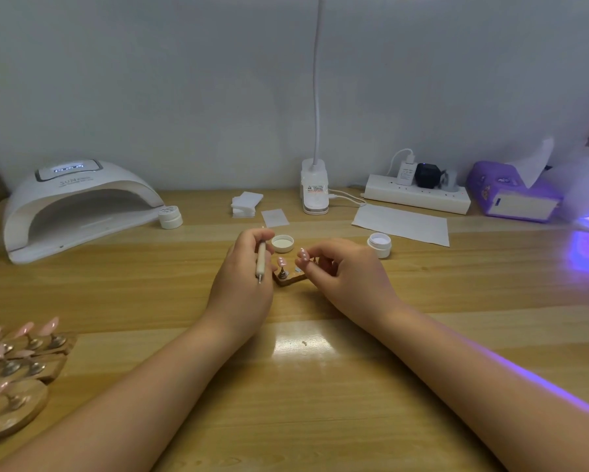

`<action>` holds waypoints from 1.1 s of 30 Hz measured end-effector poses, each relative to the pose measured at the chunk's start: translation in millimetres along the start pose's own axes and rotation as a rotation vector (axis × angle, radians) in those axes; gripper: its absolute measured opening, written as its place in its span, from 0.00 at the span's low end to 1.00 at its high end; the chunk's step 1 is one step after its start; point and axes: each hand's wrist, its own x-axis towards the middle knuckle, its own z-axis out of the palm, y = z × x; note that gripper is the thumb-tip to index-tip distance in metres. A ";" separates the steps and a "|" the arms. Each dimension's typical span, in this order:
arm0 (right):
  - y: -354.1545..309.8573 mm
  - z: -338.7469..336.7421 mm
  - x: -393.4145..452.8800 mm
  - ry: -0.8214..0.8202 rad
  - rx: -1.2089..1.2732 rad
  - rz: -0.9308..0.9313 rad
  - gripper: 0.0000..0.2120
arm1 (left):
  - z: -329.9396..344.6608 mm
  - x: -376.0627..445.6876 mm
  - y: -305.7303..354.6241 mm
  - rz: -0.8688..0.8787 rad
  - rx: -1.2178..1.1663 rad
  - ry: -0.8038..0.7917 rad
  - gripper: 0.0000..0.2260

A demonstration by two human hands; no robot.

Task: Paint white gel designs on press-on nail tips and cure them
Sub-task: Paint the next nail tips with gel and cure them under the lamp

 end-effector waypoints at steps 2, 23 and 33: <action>0.8 1.0 0.4 -0.026 -0.011 0.010 0.07 | -0.2 -0.2 0.6 -0.001 -0.007 0.002 0.11; 3.4 8.7 8.6 -0.117 -0.189 0.096 0.12 | 0.2 -1.3 6.4 -0.020 -0.001 0.015 0.10; 3.3 5.6 5.9 -0.070 -0.148 0.110 0.08 | -0.8 -2.0 8.9 -0.033 0.003 0.010 0.09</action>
